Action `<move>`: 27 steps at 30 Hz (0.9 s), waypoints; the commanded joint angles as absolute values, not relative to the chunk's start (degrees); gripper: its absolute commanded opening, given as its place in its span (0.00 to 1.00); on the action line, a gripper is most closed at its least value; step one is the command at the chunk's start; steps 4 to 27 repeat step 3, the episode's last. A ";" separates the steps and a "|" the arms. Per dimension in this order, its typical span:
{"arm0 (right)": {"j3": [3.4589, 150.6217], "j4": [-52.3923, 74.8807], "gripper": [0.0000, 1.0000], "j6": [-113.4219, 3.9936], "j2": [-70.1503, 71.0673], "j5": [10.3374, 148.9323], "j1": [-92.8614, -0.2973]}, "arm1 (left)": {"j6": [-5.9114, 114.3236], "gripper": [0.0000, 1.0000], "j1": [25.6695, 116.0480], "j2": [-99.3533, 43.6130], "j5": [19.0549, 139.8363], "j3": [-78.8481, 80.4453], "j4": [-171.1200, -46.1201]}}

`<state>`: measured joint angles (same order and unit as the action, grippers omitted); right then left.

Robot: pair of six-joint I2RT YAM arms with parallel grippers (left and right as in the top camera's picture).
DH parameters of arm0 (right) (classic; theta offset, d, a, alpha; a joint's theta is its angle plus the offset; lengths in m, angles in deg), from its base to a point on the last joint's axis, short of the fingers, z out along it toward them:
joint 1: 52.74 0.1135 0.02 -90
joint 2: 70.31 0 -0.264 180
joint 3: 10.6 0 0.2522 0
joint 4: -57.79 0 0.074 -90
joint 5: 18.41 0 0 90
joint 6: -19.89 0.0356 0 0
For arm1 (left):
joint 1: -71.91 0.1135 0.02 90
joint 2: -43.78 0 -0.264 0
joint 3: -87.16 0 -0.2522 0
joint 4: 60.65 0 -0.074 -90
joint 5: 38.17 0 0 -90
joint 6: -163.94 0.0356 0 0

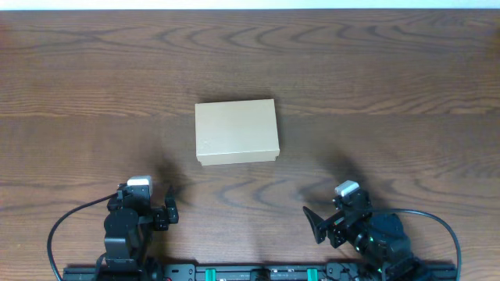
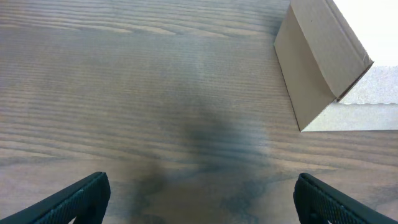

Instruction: Pack container

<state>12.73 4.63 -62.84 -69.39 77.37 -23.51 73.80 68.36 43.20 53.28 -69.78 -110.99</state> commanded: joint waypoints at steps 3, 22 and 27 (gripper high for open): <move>12.31 4.65 0.99 -61.99 -70.02 77.57 -22.98 | 74.15 0.95 68.12 43.57 52.87 -70.19 -111.10; 12.31 4.65 0.99 -61.99 -70.02 77.57 -22.98 | 74.15 0.95 68.12 43.57 52.87 -70.19 -111.10; 12.31 4.65 0.99 -61.99 -70.02 77.57 -22.98 | 74.15 0.95 68.12 43.57 52.87 -70.19 -111.10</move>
